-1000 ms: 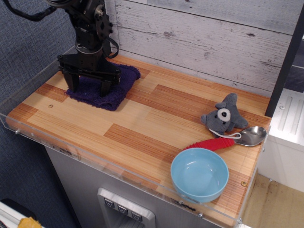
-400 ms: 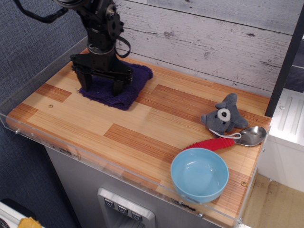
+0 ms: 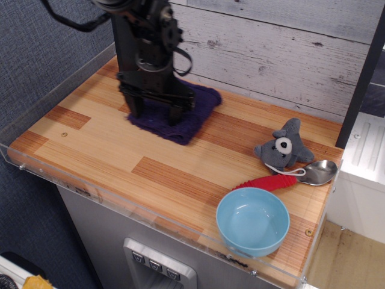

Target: Move the blue napkin to the right side of the table.

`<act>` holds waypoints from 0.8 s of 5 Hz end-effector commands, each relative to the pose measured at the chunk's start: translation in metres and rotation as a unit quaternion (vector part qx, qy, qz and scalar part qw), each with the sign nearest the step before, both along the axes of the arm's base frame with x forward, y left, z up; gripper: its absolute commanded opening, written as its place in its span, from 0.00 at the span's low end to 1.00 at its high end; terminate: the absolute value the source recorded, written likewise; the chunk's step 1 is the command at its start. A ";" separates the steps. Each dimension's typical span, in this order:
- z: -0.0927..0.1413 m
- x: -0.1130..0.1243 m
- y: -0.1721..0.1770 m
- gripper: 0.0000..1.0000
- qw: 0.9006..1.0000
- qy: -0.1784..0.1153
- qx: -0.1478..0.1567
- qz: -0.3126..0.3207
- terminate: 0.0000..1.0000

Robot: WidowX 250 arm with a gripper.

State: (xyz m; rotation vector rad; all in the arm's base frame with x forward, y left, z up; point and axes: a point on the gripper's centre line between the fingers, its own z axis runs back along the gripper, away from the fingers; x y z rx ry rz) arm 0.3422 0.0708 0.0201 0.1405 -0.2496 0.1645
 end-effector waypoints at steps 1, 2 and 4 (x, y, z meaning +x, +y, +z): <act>0.008 0.011 -0.052 1.00 0.998 -0.014 -0.016 -0.058 0.00; 0.007 0.013 -0.072 1.00 0.997 -0.012 -0.019 -0.078 0.00; 0.003 0.011 -0.099 1.00 0.994 -0.006 -0.028 -0.108 0.00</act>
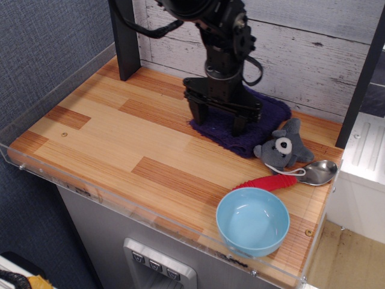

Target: Move the blue napkin to the right side of the table.

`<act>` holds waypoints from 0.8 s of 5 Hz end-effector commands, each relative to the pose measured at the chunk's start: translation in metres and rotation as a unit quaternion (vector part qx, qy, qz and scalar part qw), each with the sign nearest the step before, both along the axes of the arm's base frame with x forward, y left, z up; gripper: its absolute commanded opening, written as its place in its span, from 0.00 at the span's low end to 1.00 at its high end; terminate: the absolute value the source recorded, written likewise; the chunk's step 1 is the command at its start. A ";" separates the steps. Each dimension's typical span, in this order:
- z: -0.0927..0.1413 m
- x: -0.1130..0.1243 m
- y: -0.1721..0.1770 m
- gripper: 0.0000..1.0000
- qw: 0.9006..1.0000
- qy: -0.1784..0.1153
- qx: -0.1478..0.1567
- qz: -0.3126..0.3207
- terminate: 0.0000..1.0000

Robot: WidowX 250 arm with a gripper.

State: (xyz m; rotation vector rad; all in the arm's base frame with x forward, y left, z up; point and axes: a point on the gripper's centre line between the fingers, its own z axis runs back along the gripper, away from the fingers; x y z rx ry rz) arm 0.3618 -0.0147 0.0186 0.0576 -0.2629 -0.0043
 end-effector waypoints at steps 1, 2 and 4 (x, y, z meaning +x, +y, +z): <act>0.013 -0.007 -0.011 1.00 1.000 -0.013 0.008 -0.025 0.00; 0.030 -0.003 -0.005 1.00 0.998 -0.034 0.030 -0.047 0.00; 0.072 0.005 -0.005 1.00 0.990 -0.103 0.042 -0.088 0.00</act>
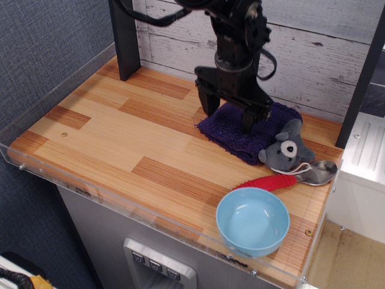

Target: Move the blue napkin to the right side of the table.

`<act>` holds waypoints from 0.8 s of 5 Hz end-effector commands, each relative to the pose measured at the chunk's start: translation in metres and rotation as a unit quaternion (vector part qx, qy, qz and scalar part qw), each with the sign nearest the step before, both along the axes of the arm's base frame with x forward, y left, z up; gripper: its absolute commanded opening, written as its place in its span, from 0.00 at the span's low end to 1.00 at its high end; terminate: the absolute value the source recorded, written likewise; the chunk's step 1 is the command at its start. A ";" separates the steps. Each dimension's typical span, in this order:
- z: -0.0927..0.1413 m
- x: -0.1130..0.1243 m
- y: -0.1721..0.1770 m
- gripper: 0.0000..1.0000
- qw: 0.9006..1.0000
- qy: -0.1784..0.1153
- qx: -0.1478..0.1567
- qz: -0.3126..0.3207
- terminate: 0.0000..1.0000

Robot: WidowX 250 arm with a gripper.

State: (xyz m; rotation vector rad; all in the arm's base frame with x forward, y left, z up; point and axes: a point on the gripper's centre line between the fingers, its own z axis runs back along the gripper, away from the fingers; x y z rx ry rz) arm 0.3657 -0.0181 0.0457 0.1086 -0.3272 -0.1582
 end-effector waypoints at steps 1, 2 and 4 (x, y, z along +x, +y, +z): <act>0.069 0.002 -0.004 1.00 0.994 -0.107 0.011 -0.029 0.00; 0.091 0.000 -0.008 1.00 0.986 -0.151 0.037 -0.060 0.00; 0.101 -0.003 -0.013 1.00 0.968 -0.208 0.103 -0.101 0.00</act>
